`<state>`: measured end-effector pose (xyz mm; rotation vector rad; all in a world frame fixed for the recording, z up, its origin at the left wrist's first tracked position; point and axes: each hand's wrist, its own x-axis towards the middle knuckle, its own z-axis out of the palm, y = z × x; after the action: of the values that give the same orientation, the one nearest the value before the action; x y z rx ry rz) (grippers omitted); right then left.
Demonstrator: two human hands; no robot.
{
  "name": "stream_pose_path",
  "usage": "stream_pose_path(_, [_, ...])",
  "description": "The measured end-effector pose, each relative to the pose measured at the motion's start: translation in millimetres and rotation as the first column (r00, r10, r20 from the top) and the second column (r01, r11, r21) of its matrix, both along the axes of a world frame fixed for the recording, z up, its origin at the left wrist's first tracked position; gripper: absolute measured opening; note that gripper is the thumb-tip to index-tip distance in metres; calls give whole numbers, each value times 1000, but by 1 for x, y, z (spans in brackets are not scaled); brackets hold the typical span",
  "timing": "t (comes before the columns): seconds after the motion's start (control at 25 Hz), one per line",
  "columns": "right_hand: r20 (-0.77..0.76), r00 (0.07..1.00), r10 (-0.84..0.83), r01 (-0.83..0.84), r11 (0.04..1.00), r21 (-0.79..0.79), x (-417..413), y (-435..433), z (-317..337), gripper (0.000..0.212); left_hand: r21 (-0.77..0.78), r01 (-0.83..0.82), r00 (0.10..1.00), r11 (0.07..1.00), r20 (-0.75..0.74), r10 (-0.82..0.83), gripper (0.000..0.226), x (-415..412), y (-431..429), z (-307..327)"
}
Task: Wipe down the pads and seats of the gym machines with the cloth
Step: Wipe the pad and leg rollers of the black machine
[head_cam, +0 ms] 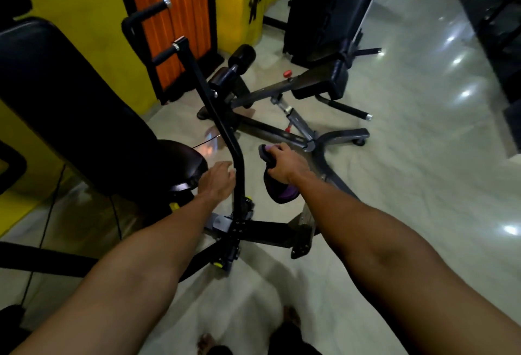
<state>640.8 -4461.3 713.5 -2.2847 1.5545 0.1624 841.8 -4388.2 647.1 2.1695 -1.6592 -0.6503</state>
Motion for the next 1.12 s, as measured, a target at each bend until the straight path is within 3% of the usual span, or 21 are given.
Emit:
stream_pose_path(0.36, [56, 998, -15, 19, 997, -73, -185, -54, 10, 68, -64, 10, 1000, 998, 12, -9, 45, -198, -67, 12])
stream_pose_path(0.6, [100, 994, -33, 35, 999, -16, -289, -96, 10, 70, -82, 17, 999, 997, 45, -13, 44, -313, -113, 29])
stream_pose_path(0.84, [185, 982, -45, 54, 998, -44, -338, -168, 7, 70, -100, 21, 995, 995, 99, -11, 44, -364, -194, 44])
stream_pose_path(1.12, [306, 950, -57, 78, 996, -54, -368, -287, 7, 66, -99, -35, 997, 994, 63, 41, 45, -395, -324, 29])
